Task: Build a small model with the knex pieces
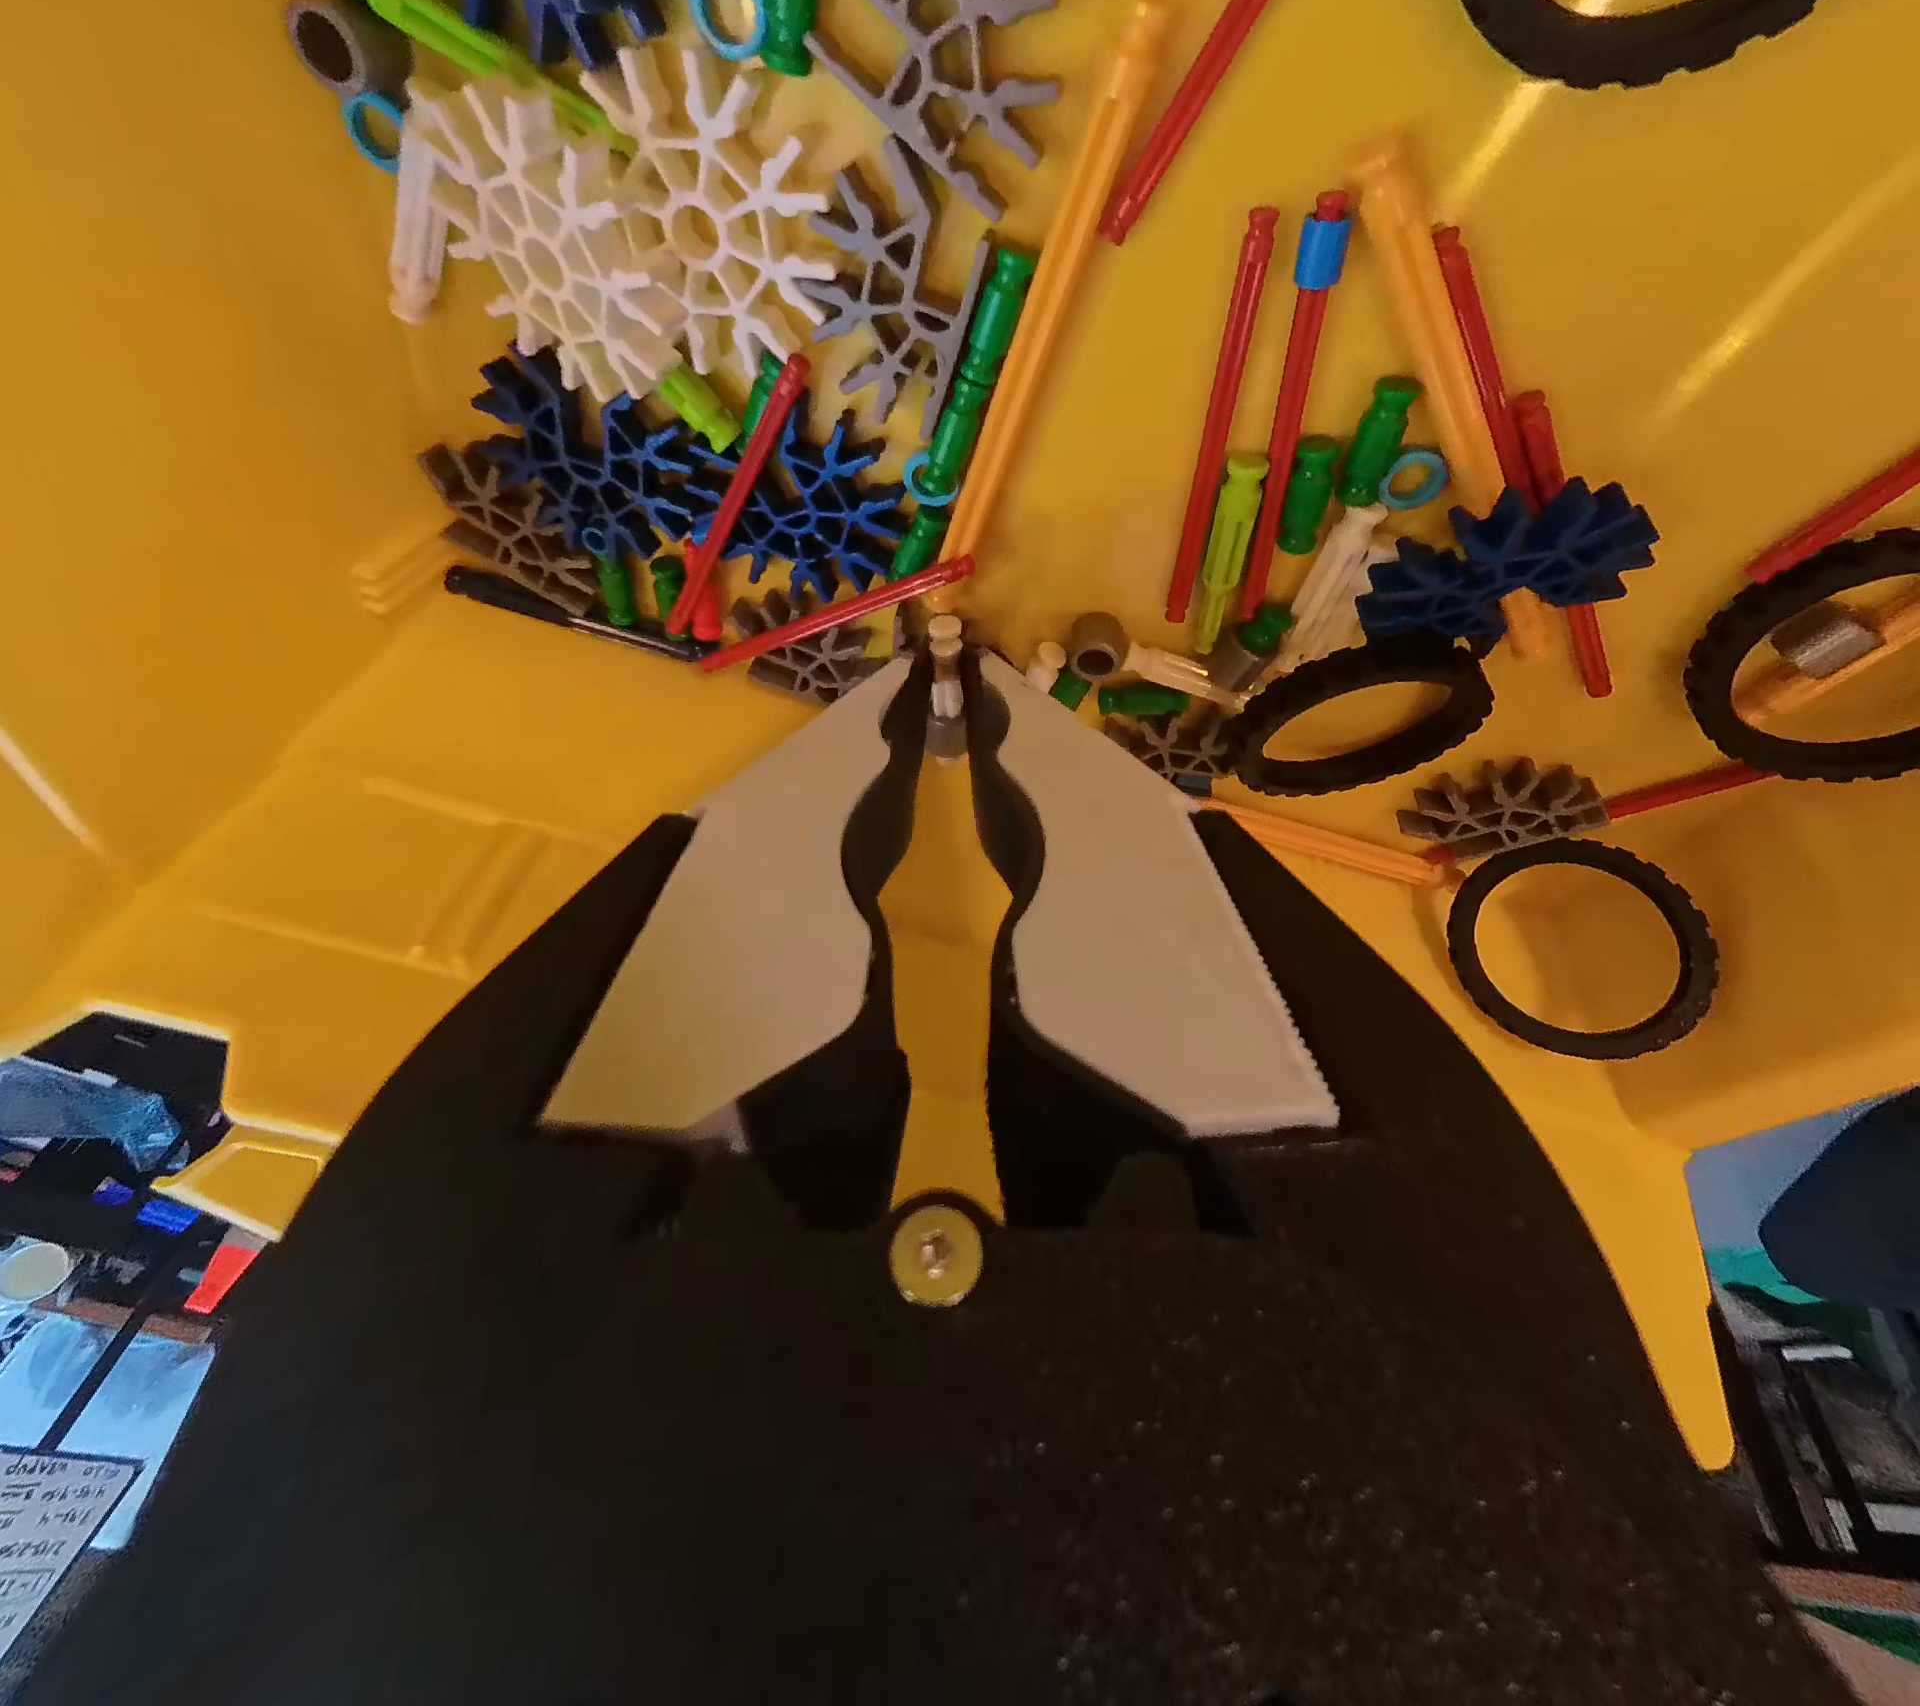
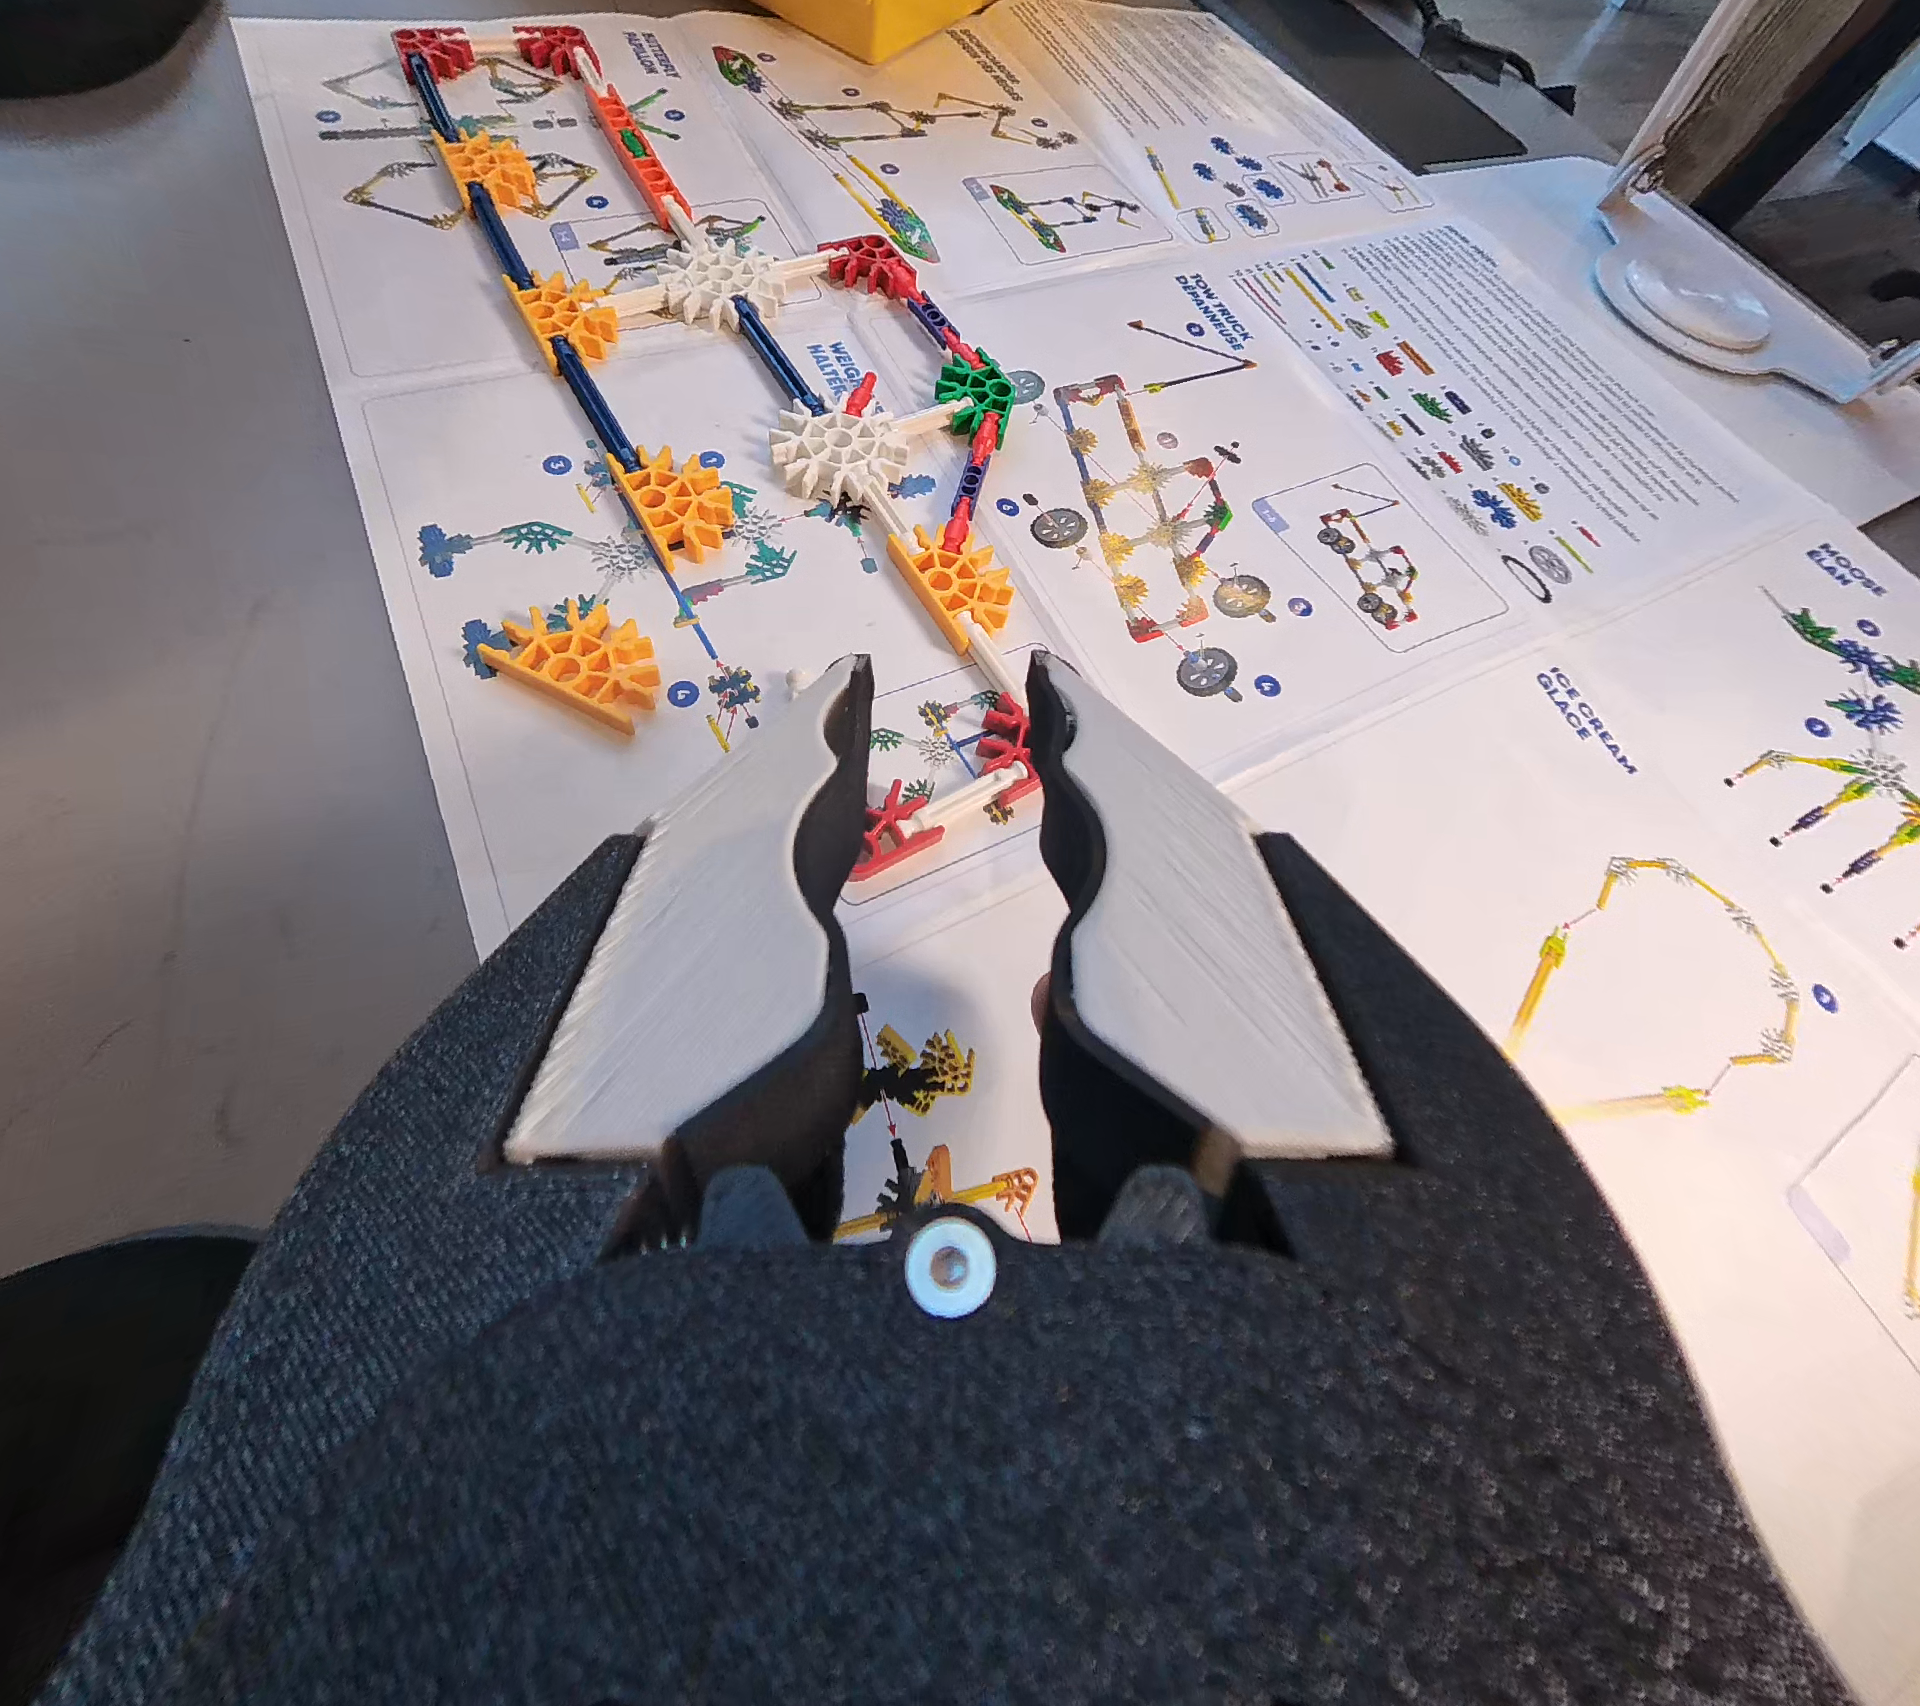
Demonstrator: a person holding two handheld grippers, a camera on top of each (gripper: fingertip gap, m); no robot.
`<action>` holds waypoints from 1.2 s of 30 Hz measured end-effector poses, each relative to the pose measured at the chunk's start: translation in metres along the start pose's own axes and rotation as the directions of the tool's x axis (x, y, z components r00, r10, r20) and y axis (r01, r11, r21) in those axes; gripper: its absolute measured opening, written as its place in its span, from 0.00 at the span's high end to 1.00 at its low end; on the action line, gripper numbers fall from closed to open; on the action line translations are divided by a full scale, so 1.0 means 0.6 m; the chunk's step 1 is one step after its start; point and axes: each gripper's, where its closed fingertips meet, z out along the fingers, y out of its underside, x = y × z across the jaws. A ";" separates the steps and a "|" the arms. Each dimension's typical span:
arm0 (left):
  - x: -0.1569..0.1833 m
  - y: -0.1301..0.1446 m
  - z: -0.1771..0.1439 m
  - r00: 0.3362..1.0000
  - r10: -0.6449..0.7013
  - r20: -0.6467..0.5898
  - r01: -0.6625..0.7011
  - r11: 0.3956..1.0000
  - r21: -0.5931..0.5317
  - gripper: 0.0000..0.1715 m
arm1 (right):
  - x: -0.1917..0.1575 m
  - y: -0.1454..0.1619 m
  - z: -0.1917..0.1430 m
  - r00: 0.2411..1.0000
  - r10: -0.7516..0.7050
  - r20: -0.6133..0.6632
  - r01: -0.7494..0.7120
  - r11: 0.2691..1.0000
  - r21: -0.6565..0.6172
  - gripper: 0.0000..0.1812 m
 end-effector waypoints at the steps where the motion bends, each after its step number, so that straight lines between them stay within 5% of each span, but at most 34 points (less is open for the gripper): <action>1: 0.000 -0.004 -0.006 1.000 -0.004 -0.005 0.004 1.000 0.030 0.98 | 0.000 0.000 0.000 1.000 -0.001 -0.001 0.001 1.000 -0.001 0.84; 6: 0.009 -0.069 -0.090 0.992 -0.046 -0.116 0.091 0.902 0.421 0.98 | 0.001 0.001 -0.001 1.000 -0.004 -0.002 0.004 1.000 -0.002 0.84; 8: 0.017 -0.100 -0.147 0.981 -0.030 -0.191 0.145 0.770 0.622 0.98 | 0.000 0.001 -0.001 1.000 -0.009 -0.001 0.009 1.000 -0.004 0.84; 11: 0.045 -0.127 -0.243 0.949 0.089 -0.302 0.222 0.488 0.844 0.98 | -0.001 0.002 0.000 1.000 -0.016 -0.001 0.016 1.000 -0.006 0.84; 14: 0.056 -0.127 -0.300 0.929 0.144 -0.342 0.291 0.286 0.913 0.98 | -0.002 0.000 0.000 1.000 -0.015 -0.003 0.015 1.000 -0.003 0.84; 21: 0.084 -0.125 -0.295 0.941 0.153 -0.301 0.247 0.297 0.922 0.98 | -0.002 0.000 0.002 1.000 -0.017 -0.006 0.017 1.000 -0.007 0.84; 24: 0.117 -0.123 -0.264 0.989 0.147 -0.026 -0.043 0.446 0.894 0.98 | -0.002 0.001 0.002 1.000 -0.017 -0.009 0.017 1.000 -0.009 0.84; 26: 0.165 -0.119 -0.239 0.950 0.231 0.211 -0.306 0.544 0.781 0.98 | -0.002 0.001 0.002 1.000 -0.016 -0.009 0.016 1.000 -0.011 0.84; 36: 0.555 -0.138 -0.212 0.702 0.665 0.254 -0.628 0.411 0.661 0.98 | -0.005 0.000 0.002 1.000 -0.025 -0.004 0.025 1.000 -0.010 0.84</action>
